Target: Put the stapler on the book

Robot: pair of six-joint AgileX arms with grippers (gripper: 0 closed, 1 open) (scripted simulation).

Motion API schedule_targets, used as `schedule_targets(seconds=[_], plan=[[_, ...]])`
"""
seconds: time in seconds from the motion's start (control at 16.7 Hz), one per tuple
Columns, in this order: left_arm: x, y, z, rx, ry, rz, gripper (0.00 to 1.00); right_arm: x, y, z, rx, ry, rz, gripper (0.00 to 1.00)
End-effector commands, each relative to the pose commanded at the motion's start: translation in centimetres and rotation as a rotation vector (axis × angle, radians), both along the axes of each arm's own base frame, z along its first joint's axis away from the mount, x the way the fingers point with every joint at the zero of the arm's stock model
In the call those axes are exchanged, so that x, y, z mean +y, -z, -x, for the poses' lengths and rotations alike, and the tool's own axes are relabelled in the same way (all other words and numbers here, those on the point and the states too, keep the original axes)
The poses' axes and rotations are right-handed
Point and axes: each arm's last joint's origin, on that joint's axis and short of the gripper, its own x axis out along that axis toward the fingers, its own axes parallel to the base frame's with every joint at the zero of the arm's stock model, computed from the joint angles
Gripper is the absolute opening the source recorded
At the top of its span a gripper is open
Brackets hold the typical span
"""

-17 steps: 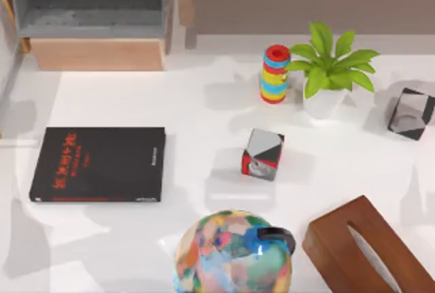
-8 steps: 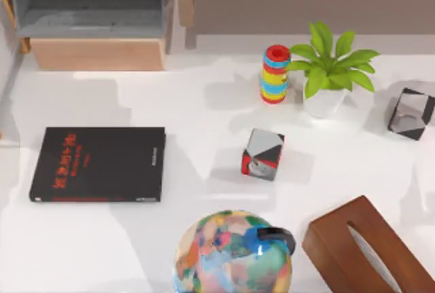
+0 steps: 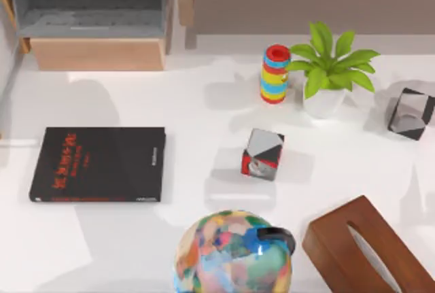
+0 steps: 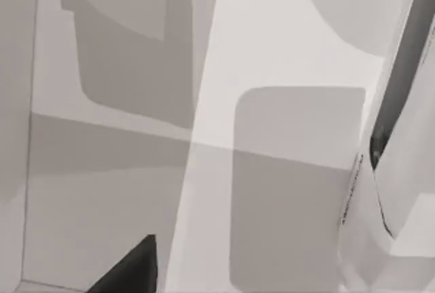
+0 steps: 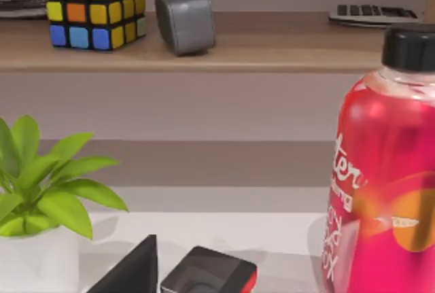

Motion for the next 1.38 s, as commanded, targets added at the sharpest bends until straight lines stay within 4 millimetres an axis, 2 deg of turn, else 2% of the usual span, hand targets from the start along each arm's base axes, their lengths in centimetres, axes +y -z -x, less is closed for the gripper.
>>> schedule_targets(seconds=[0.48, 0.96, 1.38], plan=[[-0.7, -1.3, -1.1, -0.055, 0.143, 0.021, 1.00, 0.0, 0.0, 0.0, 0.000, 0.000, 0.000, 1.00], [-0.4, -1.4, -0.9, -0.058, 0.143, 0.019, 1.00, 0.0, 0.0, 0.0, 0.000, 0.000, 0.000, 1.00], [0.0, -0.6, -0.4, -0.055, 0.148, 0.022, 1.00, 0.0, 0.0, 0.0, 0.000, 0.000, 0.000, 1.00]])
